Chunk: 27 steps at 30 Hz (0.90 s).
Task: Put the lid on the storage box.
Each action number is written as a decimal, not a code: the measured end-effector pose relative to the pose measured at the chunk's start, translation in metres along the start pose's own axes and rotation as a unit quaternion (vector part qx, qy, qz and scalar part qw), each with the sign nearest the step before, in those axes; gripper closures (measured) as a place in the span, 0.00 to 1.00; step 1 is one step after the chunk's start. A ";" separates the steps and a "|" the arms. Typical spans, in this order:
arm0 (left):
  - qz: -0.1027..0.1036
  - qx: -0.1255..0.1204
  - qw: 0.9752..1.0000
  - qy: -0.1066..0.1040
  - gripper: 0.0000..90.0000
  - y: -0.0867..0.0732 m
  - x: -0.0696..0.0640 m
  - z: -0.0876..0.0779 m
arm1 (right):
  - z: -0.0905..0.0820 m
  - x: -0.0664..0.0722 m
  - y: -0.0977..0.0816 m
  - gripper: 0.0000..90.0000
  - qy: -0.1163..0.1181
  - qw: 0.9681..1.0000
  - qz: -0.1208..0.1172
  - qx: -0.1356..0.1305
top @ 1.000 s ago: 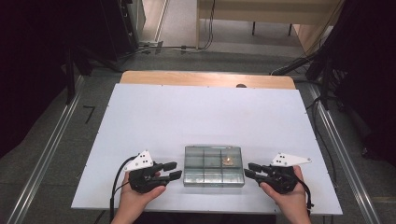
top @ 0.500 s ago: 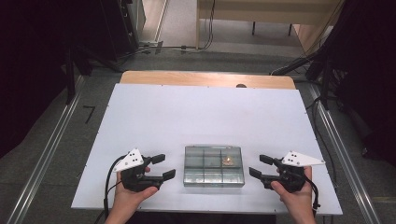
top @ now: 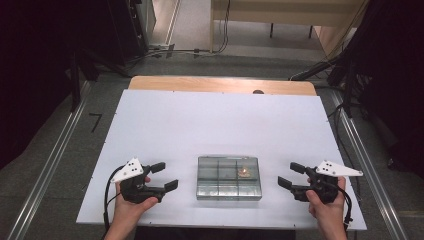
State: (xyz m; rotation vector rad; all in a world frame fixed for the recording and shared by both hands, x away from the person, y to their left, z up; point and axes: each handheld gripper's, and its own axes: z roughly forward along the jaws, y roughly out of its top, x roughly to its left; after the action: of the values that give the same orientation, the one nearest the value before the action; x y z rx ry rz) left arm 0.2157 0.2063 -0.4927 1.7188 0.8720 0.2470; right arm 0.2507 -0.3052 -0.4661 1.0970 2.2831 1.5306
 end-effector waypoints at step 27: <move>-0.021 -0.022 0.999 0.011 0.00 -0.013 0.034 -0.030 | -0.022 -0.043 -0.022 0.10 -0.012 1.000 0.014 -0.008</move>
State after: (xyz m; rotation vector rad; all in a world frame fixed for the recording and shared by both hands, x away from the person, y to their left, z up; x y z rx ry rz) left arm 0.2171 0.2527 -0.5031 1.6573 0.9119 0.2563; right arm 0.2599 -0.3537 -0.4854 1.1407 2.2450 1.5352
